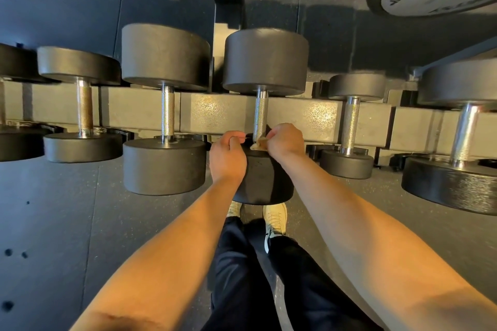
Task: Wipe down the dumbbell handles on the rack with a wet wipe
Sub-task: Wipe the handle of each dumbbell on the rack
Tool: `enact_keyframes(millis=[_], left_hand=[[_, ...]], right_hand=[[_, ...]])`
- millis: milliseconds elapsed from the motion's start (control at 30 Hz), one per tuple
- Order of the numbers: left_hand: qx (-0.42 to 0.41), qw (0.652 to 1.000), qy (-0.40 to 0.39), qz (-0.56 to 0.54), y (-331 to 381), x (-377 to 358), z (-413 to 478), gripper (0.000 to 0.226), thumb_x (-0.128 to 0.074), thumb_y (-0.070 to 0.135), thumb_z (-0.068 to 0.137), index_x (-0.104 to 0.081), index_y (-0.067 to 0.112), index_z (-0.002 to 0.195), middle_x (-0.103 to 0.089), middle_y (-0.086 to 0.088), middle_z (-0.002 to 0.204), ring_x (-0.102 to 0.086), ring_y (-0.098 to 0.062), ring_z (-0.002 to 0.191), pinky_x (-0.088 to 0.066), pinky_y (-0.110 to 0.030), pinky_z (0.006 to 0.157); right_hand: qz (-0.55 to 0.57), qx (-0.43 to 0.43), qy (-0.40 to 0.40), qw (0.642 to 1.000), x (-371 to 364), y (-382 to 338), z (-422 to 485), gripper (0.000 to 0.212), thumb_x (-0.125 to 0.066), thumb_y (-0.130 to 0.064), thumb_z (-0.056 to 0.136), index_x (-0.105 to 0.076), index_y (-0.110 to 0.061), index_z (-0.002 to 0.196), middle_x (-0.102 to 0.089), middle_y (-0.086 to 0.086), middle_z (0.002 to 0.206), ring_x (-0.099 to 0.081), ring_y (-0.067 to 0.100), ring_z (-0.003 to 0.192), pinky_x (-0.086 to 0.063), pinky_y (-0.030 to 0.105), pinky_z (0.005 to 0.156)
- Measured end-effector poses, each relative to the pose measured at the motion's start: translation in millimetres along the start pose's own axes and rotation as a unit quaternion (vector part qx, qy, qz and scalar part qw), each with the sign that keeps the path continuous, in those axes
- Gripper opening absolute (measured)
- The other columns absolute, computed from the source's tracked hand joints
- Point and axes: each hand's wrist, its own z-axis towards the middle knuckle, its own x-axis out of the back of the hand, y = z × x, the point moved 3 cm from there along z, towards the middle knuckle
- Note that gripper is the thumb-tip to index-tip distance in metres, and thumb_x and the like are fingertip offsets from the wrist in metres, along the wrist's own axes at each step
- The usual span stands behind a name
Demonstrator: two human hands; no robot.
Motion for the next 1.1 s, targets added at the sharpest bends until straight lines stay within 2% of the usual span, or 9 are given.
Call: enact_keyframes(millis=[133,267,367,433,500,600,833,933,1100], left_hand=[[-0.031,0.998,-0.041,0.033,3,2,0,0.028,-0.045,0.023,0.102,-0.062,0.024,0.124,-0.066,0.009,0.110,-0.061,-0.012,0.101,-0.048,-0.026,0.091],[-0.159,0.966,-0.136,0.155,8,6,7,0.029,-0.054,0.034,0.100,-0.049,0.038,0.128,-0.052,0.020,0.125,-0.060,-0.009,0.106,-0.027,-0.045,0.116],[-0.145,0.953,-0.243,0.107,27,3,10,0.030,-0.060,0.021,0.097,-0.054,0.040,0.120,-0.055,0.014,0.125,-0.058,-0.003,0.109,-0.048,-0.030,0.101],[-0.125,0.964,-0.208,0.111,40,1,16,0.022,-0.059,0.017,0.098,-0.060,0.032,0.114,-0.061,0.016,0.107,-0.059,0.006,0.095,-0.046,-0.007,0.078],[-0.101,0.984,-0.113,0.097,50,1,26,0.018,-0.055,0.013,0.098,-0.067,0.024,0.104,-0.061,0.017,0.095,-0.058,0.005,0.083,-0.041,-0.002,0.062],[-0.035,0.999,-0.024,-0.005,57,-5,38,0.019,-0.055,0.015,0.097,-0.068,0.027,0.092,-0.066,0.013,0.088,-0.062,-0.001,0.080,-0.041,-0.005,0.058],[0.016,0.996,-0.079,0.025,58,-49,61,0.032,-0.043,0.036,0.106,-0.062,0.011,0.110,-0.068,-0.006,0.095,-0.063,-0.018,0.088,-0.053,-0.034,0.078],[0.027,0.994,-0.096,0.045,49,-53,68,0.033,-0.036,0.027,0.107,-0.061,0.010,0.120,-0.064,-0.008,0.094,-0.057,-0.017,0.081,-0.045,-0.030,0.066],[0.051,0.973,-0.194,0.117,38,-38,62,0.030,-0.035,0.005,0.101,-0.056,0.014,0.081,-0.051,-0.002,0.073,-0.047,-0.018,0.069,-0.037,-0.028,0.058]], right_hand=[[0.138,-0.006,0.082,0.987,2,6,-11,0.006,-0.071,-0.020,0.091,-0.065,-0.021,0.093,-0.054,-0.014,0.080,-0.052,0.003,0.071,-0.042,0.019,0.061],[0.198,0.041,0.102,0.974,2,2,-22,0.014,-0.072,-0.030,0.091,-0.064,-0.019,0.085,-0.059,-0.012,0.077,-0.053,0.002,0.069,-0.039,0.016,0.059],[0.215,0.058,0.096,0.970,2,0,-21,0.009,-0.069,-0.025,0.094,-0.069,-0.020,0.086,-0.067,-0.006,0.088,-0.061,0.011,0.081,-0.039,0.014,0.063],[0.245,0.065,0.095,0.963,4,-1,-19,0.015,-0.063,-0.025,0.098,-0.070,-0.020,0.086,-0.067,0.000,0.098,-0.061,0.012,0.088,-0.040,0.013,0.067],[0.275,0.075,0.074,0.956,5,-5,-15,0.022,-0.055,-0.024,0.101,-0.072,-0.018,0.090,-0.067,0.002,0.105,-0.061,0.010,0.092,-0.047,0.017,0.077],[0.300,0.105,0.055,0.947,5,-13,-13,0.025,-0.051,-0.015,0.101,-0.072,-0.021,0.111,-0.069,-0.003,0.108,-0.063,0.009,0.100,-0.052,0.023,0.089],[0.217,0.131,0.150,0.956,-2,-11,-15,0.029,-0.047,-0.003,0.097,-0.071,-0.013,0.108,-0.069,0.002,0.099,-0.062,0.012,0.089,-0.047,0.019,0.079],[0.187,0.115,0.162,0.962,-5,-9,-11,0.026,-0.054,-0.006,0.096,-0.069,-0.015,0.115,-0.068,0.001,0.106,-0.062,0.012,0.096,-0.047,0.019,0.083],[0.169,0.098,0.148,0.969,-6,-11,-12,0.029,-0.059,-0.007,0.094,-0.068,-0.018,0.118,-0.068,-0.001,0.107,-0.063,0.013,0.097,-0.054,0.027,0.085]])
